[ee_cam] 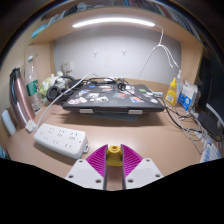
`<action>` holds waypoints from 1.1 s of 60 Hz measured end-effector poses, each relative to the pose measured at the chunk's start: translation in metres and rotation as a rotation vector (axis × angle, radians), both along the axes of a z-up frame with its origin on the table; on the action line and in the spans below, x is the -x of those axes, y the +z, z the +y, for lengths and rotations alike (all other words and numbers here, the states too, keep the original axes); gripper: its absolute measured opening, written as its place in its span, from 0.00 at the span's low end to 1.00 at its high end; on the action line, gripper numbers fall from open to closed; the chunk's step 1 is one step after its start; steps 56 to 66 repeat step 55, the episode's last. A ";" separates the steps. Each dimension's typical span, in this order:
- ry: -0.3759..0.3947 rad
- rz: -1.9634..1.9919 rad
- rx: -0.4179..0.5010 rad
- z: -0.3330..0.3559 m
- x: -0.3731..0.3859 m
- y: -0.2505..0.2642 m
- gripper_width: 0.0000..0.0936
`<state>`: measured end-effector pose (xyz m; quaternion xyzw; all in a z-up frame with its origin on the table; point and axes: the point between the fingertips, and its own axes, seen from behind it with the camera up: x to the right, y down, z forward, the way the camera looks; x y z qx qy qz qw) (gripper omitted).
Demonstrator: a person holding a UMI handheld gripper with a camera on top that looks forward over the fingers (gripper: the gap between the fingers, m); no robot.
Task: Unplug charger
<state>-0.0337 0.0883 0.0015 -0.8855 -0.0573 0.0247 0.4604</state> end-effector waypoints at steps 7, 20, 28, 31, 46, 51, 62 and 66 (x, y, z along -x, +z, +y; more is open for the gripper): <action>-0.015 -0.007 0.022 0.015 0.001 -0.006 0.27; -0.042 0.008 0.015 0.032 0.001 -0.013 0.29; -0.035 0.011 0.004 0.033 0.004 -0.012 0.48; -0.026 0.031 0.008 0.030 0.007 -0.011 0.72; 0.035 0.049 -0.099 -0.010 -0.003 0.035 0.95; 0.063 0.049 -0.120 -0.036 -0.014 0.049 0.95; 0.070 0.041 -0.130 -0.058 -0.031 0.057 0.95; 0.070 0.041 -0.130 -0.058 -0.031 0.057 0.95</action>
